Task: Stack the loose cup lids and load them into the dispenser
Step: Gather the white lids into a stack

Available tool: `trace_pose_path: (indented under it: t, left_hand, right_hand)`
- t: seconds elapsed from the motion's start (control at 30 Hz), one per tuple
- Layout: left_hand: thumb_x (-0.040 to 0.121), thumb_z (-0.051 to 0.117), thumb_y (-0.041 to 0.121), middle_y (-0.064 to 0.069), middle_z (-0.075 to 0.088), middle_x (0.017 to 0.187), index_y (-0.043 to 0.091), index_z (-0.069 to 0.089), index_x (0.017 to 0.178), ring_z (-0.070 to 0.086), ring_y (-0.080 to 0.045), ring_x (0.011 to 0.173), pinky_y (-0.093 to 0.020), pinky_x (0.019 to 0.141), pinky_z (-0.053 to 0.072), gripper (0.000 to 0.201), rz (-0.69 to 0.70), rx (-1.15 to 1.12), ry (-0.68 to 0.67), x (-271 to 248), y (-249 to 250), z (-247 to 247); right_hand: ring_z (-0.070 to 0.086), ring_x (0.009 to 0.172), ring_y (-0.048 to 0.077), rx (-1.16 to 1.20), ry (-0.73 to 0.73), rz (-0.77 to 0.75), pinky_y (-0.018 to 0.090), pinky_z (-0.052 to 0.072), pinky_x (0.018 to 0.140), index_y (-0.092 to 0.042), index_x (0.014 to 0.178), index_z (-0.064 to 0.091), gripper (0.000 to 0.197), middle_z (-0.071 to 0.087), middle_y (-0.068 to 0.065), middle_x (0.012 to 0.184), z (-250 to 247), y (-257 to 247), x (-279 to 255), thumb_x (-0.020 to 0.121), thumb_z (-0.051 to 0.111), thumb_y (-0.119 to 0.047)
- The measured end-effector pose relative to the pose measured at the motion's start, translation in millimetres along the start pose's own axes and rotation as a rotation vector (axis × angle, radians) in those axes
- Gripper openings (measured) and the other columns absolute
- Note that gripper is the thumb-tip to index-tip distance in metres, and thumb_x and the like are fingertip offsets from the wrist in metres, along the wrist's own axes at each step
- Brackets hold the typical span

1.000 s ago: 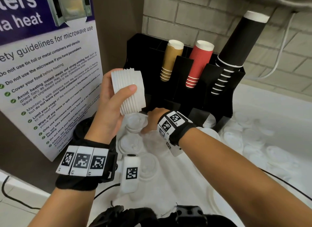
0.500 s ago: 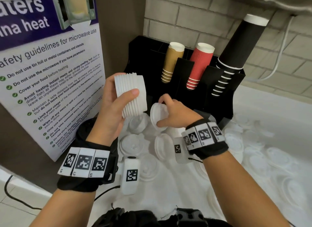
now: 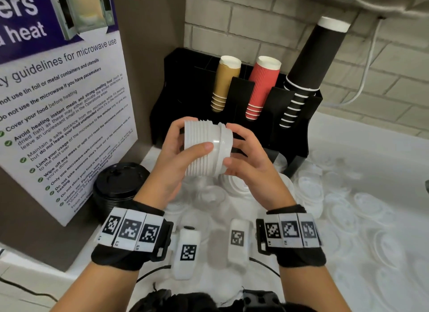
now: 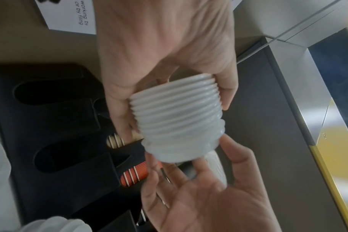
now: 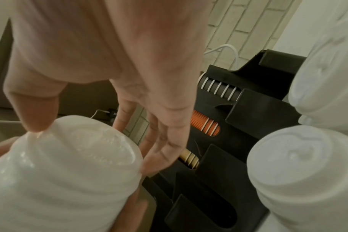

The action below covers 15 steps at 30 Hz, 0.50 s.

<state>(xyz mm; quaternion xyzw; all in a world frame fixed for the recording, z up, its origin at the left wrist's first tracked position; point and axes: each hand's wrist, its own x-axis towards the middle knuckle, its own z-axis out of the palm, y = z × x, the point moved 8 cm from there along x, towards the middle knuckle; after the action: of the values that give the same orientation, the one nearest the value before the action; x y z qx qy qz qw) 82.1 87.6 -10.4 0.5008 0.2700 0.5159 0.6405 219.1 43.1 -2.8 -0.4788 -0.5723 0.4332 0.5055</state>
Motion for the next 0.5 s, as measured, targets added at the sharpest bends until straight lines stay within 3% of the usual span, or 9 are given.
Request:
trace_pose_path:
  t: [0.1, 0.27, 0.4, 0.5]
  left_hand:
    - [0.057, 0.074, 0.038, -0.003, 0.057, 0.117, 0.021, 0.048, 0.123, 0.058, -0.021, 0.108, -0.032, 0.077, 0.051, 0.073, -0.035, 0.016, -0.047, -1.3, -2.7, 2.1]
    - [0.058, 0.075, 0.037, -0.003, 0.059, 0.114, 0.022, 0.049, 0.122, 0.059, -0.022, 0.107, -0.031, 0.074, 0.052, 0.071, -0.033, -0.011, -0.032, -3.8, -2.7, 0.0]
    - [0.058, 0.075, 0.038, -0.001, 0.058, 0.114, 0.026, 0.051, 0.119, 0.059, -0.021, 0.107, -0.029, 0.072, 0.052, 0.067, -0.034, -0.037, -0.014, -5.1, -3.9, -2.1]
    - [0.057, 0.076, 0.034, -0.001, 0.057, 0.117, 0.027, 0.049, 0.120, 0.057, -0.021, 0.110, -0.030, 0.075, 0.052, 0.069, -0.030, -0.049, -0.031, -5.1, -2.8, -3.5]
  right_hand:
    - [0.061, 0.110, 0.025, -0.018, -0.021, -0.018, 0.045, 0.054, 0.090, -0.037, 0.139, 0.044, 0.066, 0.057, 0.001, 0.129, -1.3, -4.4, -0.8, 0.076, 0.064, -0.031]
    - [0.060, 0.111, 0.024, -0.049, -0.039, -0.044, 0.049, 0.052, 0.094, -0.035, 0.136, 0.045, 0.065, 0.056, 0.002, 0.128, 5.3, -9.1, -1.0, 0.075, 0.067, -0.029]
    - [0.060, 0.111, 0.022, -0.039, -0.053, -0.034, 0.045, 0.054, 0.092, -0.031, 0.135, 0.044, 0.063, 0.056, 0.004, 0.126, 10.0, -11.0, 0.0, 0.078, 0.069, -0.019]
    - [0.060, 0.110, 0.017, -0.065, -0.089, -0.048, 0.035, 0.054, 0.089, -0.028, 0.136, 0.044, 0.062, 0.055, 0.004, 0.126, 14.6, -17.5, 4.1, 0.080, 0.067, -0.016]
